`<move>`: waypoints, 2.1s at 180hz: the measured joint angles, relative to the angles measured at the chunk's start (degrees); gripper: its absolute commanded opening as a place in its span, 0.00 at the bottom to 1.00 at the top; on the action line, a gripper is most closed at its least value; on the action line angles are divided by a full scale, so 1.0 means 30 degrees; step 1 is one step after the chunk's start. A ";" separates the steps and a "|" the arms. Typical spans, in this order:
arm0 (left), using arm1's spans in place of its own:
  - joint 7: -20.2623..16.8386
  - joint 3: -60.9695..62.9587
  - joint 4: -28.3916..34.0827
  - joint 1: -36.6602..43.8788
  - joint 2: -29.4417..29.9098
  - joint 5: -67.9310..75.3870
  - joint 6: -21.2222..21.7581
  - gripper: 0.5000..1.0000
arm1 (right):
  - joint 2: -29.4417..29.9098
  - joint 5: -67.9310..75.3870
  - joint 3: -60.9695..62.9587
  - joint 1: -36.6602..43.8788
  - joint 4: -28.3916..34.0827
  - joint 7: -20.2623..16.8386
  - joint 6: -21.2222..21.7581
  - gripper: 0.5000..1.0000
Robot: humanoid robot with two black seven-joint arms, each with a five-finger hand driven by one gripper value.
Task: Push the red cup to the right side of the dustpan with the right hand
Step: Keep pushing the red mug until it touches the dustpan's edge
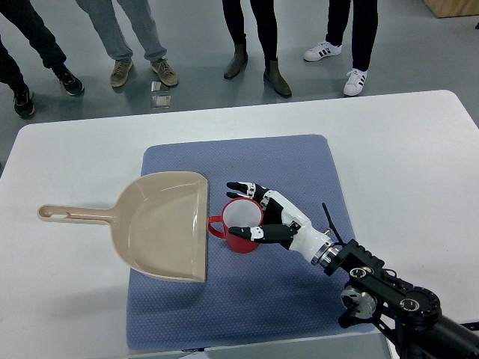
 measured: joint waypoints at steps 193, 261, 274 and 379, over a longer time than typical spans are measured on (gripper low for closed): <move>0.0000 0.0000 -0.0003 0.0000 0.0000 0.0000 -0.0002 1.00 | 0.0000 -0.0496 -0.0822 0.0144 0.0061 -0.0054 -0.0020 0.86; 0.0000 0.0000 -0.0003 0.0000 0.0000 0.0000 -0.0002 1.00 | 0.0000 -0.0787 -0.1320 0.0715 0.0061 -0.0079 0.0051 0.86; 0.0000 0.0000 -0.0003 0.0000 0.0000 0.0000 -0.0002 1.00 | 0.0000 -0.0773 -0.1325 0.0822 0.0061 -0.0080 0.0095 0.86; 0.0000 0.0000 -0.0003 0.0000 0.0000 0.0000 -0.0002 1.00 | 0.0000 -0.0794 -0.1880 0.0955 0.0500 -0.0074 0.0455 0.86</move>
